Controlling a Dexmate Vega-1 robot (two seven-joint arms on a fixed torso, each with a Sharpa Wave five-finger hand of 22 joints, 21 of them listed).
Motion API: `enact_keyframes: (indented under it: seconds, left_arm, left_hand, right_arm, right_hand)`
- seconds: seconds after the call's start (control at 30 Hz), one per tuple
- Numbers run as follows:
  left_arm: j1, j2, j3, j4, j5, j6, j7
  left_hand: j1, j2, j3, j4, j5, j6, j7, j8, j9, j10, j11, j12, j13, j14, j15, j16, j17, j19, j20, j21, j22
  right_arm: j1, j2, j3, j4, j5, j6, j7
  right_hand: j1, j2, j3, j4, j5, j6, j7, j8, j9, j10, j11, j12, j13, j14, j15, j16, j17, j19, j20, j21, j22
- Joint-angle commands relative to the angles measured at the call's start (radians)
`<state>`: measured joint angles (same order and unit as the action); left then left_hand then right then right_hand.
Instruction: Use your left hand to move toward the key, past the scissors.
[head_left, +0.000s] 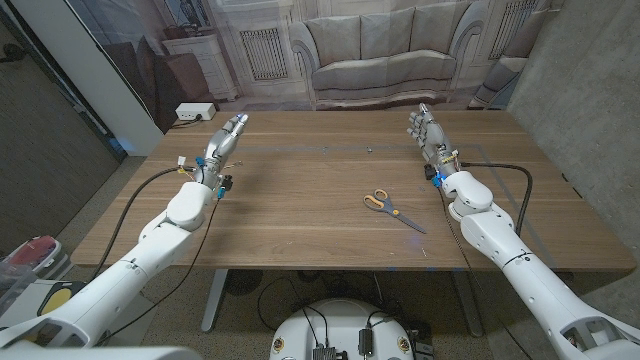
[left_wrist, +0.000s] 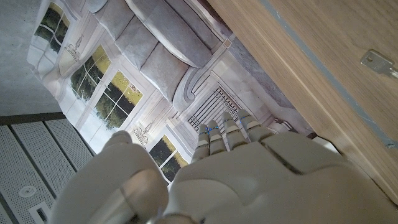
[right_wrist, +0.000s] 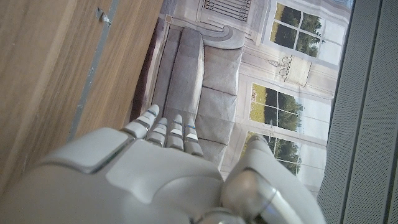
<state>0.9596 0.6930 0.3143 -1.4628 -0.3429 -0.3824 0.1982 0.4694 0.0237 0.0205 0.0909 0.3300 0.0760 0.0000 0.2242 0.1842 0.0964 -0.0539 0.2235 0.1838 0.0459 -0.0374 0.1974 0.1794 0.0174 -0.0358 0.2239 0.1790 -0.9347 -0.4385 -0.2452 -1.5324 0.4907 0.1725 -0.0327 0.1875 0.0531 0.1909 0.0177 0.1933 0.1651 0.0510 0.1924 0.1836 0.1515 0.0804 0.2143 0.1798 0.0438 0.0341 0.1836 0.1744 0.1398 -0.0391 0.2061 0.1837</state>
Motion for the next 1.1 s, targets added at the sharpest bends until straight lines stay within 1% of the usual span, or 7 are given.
enact_keyframes:
  seconds: [0.03, 0.13, 0.3, 0.53, 0.6, 0.9, 1.1]
  left_arm:
    - [0.008, 0.023, 0.005, -0.033, 0.139, 0.044, 0.132]
    - [0.015, 0.024, 0.003, -0.04, 0.15, 0.052, 0.152]
    - [0.021, 0.022, 0.001, -0.034, 0.157, 0.055, 0.174]
    - [0.026, 0.036, -0.007, -0.039, 0.196, 0.075, 0.22]
    - [0.023, 0.047, -0.004, -0.046, 0.227, 0.101, 0.24]
    - [0.005, 0.067, 0.013, -0.046, 0.274, 0.158, 0.265]
    - [-0.004, 0.074, 0.017, -0.036, 0.284, 0.158, 0.274]
  left_hand:
    - [0.011, 0.0, -0.001, -0.004, 0.01, 0.011, -0.002, 0.0, 0.001, 0.014, -0.005, -0.001, 0.002, 0.013, -0.008, 0.004, 0.003, 0.006, -0.054, -0.001, 0.004]
    - [0.013, 0.002, -0.001, -0.005, 0.01, 0.013, -0.005, 0.0, 0.001, 0.014, -0.011, -0.002, 0.002, 0.016, -0.011, 0.004, 0.003, 0.007, -0.055, -0.001, 0.004]
    - [0.015, 0.004, 0.0, -0.006, 0.011, 0.015, -0.005, 0.0, 0.002, 0.016, -0.011, -0.002, 0.002, 0.016, -0.012, 0.003, 0.003, 0.007, -0.054, -0.002, 0.004]
    - [0.019, 0.007, 0.001, -0.007, 0.013, 0.021, -0.005, 0.0, 0.002, 0.023, -0.012, -0.002, 0.002, 0.02, -0.014, 0.003, 0.003, 0.01, -0.056, -0.002, 0.004]
    - [0.02, 0.007, 0.001, -0.008, 0.013, 0.021, -0.005, 0.0, 0.002, 0.024, -0.015, -0.002, 0.002, 0.02, -0.014, 0.003, 0.003, 0.01, -0.056, -0.002, 0.004]
    - [0.027, 0.011, 0.001, -0.01, 0.016, 0.031, -0.011, -0.001, 0.002, 0.032, -0.018, -0.003, 0.002, 0.031, -0.017, 0.004, 0.003, 0.015, -0.058, -0.002, 0.004]
    - [0.03, 0.013, 0.001, -0.012, 0.017, 0.031, -0.011, -0.002, 0.002, 0.029, -0.018, -0.005, 0.002, 0.031, -0.016, 0.002, 0.003, 0.014, -0.056, -0.003, 0.005]
  right_arm:
    - [-0.04, -0.02, 0.019, -0.053, 0.006, -0.006, -0.015]
    - [-0.047, -0.021, 0.022, -0.058, 0.006, 0.0, -0.019]
    - [-0.055, -0.022, 0.024, -0.057, 0.009, 0.006, -0.019]
    - [-0.063, -0.025, 0.028, -0.066, 0.013, 0.001, -0.024]
    - [-0.063, -0.026, 0.03, -0.07, 0.017, -0.007, -0.027]
    - [-0.052, -0.027, 0.028, -0.065, 0.015, -0.013, -0.024]
    - [-0.051, -0.02, 0.027, -0.057, 0.018, -0.008, -0.022]
  right_hand:
    - [0.0, 0.001, -0.002, -0.004, 0.005, 0.008, -0.002, 0.005, 0.004, 0.01, 0.0, -0.002, 0.001, 0.007, 0.002, 0.001, 0.004, 0.002, -0.011, 0.0, 0.002]
    - [0.0, 0.001, -0.002, -0.004, 0.005, 0.008, -0.002, 0.004, 0.004, 0.012, 0.001, -0.001, 0.001, 0.006, 0.003, 0.001, 0.004, 0.002, -0.011, 0.0, 0.002]
    - [0.0, 0.001, -0.002, -0.004, 0.005, 0.008, -0.003, 0.004, 0.004, 0.012, -0.002, -0.001, 0.001, 0.007, 0.003, 0.001, 0.004, 0.002, -0.01, -0.001, 0.002]
    - [-0.001, 0.002, -0.003, -0.004, 0.005, 0.008, -0.003, 0.004, 0.004, 0.013, 0.0, -0.001, 0.001, 0.008, 0.003, 0.001, 0.004, 0.002, -0.01, -0.001, 0.002]
    - [-0.001, 0.001, -0.003, -0.004, 0.005, 0.009, -0.003, 0.004, 0.004, 0.015, 0.0, -0.001, 0.001, 0.008, 0.003, 0.001, 0.004, 0.002, -0.01, -0.001, 0.002]
    - [-0.002, 0.002, -0.004, -0.005, 0.005, 0.009, -0.004, 0.004, 0.004, 0.018, 0.0, -0.001, 0.001, 0.012, 0.001, 0.002, 0.004, 0.006, -0.008, 0.001, 0.002]
    - [-0.002, 0.003, -0.004, -0.005, 0.005, 0.006, -0.001, 0.002, 0.004, 0.013, 0.0, -0.003, 0.002, 0.012, 0.004, 0.001, 0.004, 0.012, -0.011, 0.002, 0.002]
